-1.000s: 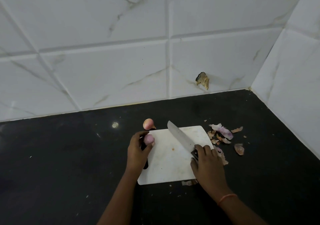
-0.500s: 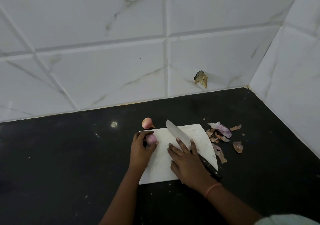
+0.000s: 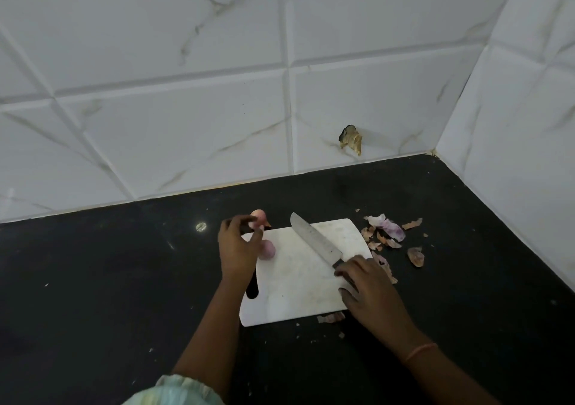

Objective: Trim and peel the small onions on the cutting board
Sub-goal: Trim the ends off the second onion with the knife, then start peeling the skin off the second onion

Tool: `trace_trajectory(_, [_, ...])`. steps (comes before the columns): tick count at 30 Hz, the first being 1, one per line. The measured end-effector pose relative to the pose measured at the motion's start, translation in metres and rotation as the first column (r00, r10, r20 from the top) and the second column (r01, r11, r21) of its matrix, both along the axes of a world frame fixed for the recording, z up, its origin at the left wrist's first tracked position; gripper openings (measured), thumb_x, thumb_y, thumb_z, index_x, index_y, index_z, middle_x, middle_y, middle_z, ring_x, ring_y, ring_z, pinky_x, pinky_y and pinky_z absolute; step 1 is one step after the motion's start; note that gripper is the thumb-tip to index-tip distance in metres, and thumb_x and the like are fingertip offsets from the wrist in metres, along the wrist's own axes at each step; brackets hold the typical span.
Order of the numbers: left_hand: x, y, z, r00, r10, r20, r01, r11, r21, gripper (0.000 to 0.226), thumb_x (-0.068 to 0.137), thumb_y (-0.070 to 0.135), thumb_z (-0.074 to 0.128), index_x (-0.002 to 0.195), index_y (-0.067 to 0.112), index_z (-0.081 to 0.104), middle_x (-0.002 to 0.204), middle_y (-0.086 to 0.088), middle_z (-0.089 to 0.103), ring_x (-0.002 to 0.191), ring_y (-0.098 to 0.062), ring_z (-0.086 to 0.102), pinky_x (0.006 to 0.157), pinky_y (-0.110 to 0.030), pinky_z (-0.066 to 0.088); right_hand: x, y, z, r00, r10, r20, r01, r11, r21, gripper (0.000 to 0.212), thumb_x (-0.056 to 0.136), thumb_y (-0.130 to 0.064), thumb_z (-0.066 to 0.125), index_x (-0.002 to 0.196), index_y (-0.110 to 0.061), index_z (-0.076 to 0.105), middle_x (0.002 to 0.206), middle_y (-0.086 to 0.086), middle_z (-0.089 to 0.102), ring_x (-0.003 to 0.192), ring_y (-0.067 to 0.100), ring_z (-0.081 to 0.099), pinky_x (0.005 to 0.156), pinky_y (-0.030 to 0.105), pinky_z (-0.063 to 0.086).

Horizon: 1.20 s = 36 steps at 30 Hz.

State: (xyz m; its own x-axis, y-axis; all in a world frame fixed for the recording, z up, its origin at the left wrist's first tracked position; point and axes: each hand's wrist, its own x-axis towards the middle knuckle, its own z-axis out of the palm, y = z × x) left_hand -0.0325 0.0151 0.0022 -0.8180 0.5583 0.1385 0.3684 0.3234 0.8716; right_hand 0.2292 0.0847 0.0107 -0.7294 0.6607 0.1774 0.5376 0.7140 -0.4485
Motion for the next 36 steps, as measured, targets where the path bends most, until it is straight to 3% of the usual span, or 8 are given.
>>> trace_trajectory(6, [-0.044, 0.038, 0.010, 0.987, -0.159, -0.034, 0.141, 0.939, -0.312, 0.050, 0.086, 0.024, 0.069, 0.135, 0.024, 0.057, 0.145, -0.008, 0.042, 0.135, -0.029, 0.040, 0.104, -0.038, 0.039, -0.005, 0.003, -0.001, 0.964, -0.163, 0.210, 0.173, 0.984, -0.030, 0.045, 0.092, -0.037, 0.054, 0.133, -0.023, 0.045, 0.129, 0.000, 0.043, 0.123, 0.020, 0.039, 0.104, 0.031, 0.036])
trace_trajectory(11, [-0.066, 0.054, 0.007, 0.941, -0.338, 0.025, 0.302, 0.801, -0.517, 0.043, 0.085, 0.025, 0.073, 0.127, 0.019, 0.063, 0.126, -0.009, 0.063, 0.118, -0.027, 0.058, 0.093, -0.032, 0.046, -0.009, 0.006, -0.005, 0.971, -0.164, 0.172, 0.178, 0.981, -0.073, 0.029, 0.096, -0.030, 0.051, 0.123, -0.020, 0.054, 0.119, -0.002, 0.045, 0.110, 0.013, 0.047, 0.089, 0.025, 0.044])
trace_trajectory(13, [-0.060, 0.059, 0.018, 0.959, -0.280, -0.029, 0.236, 0.856, -0.459, 0.040, 0.081, 0.028, 0.078, 0.117, 0.019, 0.064, 0.116, -0.005, 0.063, 0.108, -0.024, 0.061, 0.086, -0.031, 0.047, -0.010, 0.007, -0.006, 0.972, -0.165, 0.169, 0.178, 0.982, -0.065, 0.022, 0.096, -0.027, 0.050, 0.116, -0.019, 0.056, 0.115, -0.002, 0.048, 0.108, 0.012, 0.048, 0.085, 0.023, 0.042])
trace_trajectory(16, [-0.017, 0.057, 0.045, 0.982, -0.185, -0.023, 0.183, 0.979, -0.089, 0.038, 0.076, 0.023, 0.083, 0.105, 0.020, 0.059, 0.104, 0.003, 0.063, 0.092, -0.010, 0.063, 0.078, -0.026, 0.051, -0.012, 0.009, -0.007, 0.967, -0.187, 0.174, 0.200, 0.978, -0.058, 0.022, 0.096, -0.025, 0.047, 0.115, -0.019, 0.056, 0.114, -0.002, 0.052, 0.105, 0.012, 0.049, 0.087, 0.023, 0.042])
trace_trajectory(19, [0.052, 0.044, 0.039, 0.938, -0.342, 0.061, 0.331, 0.933, 0.142, 0.032, 0.081, 0.013, 0.078, 0.102, 0.023, 0.056, 0.097, 0.009, 0.071, 0.091, -0.002, 0.068, 0.072, -0.024, 0.056, -0.012, 0.012, -0.004, 0.956, -0.271, 0.114, 0.285, 0.949, -0.132, 0.020, 0.096, -0.026, 0.047, 0.110, -0.016, 0.056, 0.107, -0.001, 0.055, 0.100, 0.014, 0.054, 0.084, 0.026, 0.046])
trace_trajectory(22, [0.096, 0.028, -0.002, 0.919, -0.388, 0.067, 0.382, 0.920, 0.092, 0.033, 0.081, 0.025, 0.075, 0.105, 0.034, 0.056, 0.103, 0.013, 0.065, 0.093, -0.004, 0.064, 0.078, -0.035, 0.058, -0.005, 0.011, 0.001, 0.918, -0.393, 0.048, 0.391, 0.884, -0.254, 0.014, 0.097, -0.030, 0.046, 0.105, -0.020, 0.051, 0.098, -0.003, 0.053, 0.086, 0.013, 0.056, 0.072, 0.031, 0.049])
trace_trajectory(28, [0.111, 0.018, -0.032, 0.900, -0.419, -0.122, 0.417, 0.908, -0.046, 0.040, 0.081, 0.041, 0.075, 0.118, 0.035, 0.059, 0.116, 0.024, 0.058, 0.107, -0.002, 0.052, 0.087, -0.021, 0.048, 0.007, 0.010, 0.001, 0.896, -0.439, -0.064, 0.369, 0.819, -0.439, 0.025, 0.096, -0.049, 0.045, 0.099, -0.025, 0.050, 0.086, -0.003, 0.061, 0.078, 0.012, 0.061, 0.068, 0.038, 0.052])
trace_trajectory(36, [0.109, 0.017, -0.034, 0.929, -0.367, -0.036, 0.367, 0.930, -0.018, 0.041, 0.081, 0.042, 0.077, 0.117, 0.038, 0.058, 0.113, 0.022, 0.061, 0.101, -0.002, 0.059, 0.085, -0.023, 0.052, 0.006, -0.006, 0.007, 0.936, -0.347, 0.061, 0.351, 0.905, -0.242, 0.024, 0.100, -0.041, 0.040, 0.098, -0.019, 0.049, 0.082, -0.002, 0.060, 0.073, 0.013, 0.061, 0.060, 0.031, 0.048])
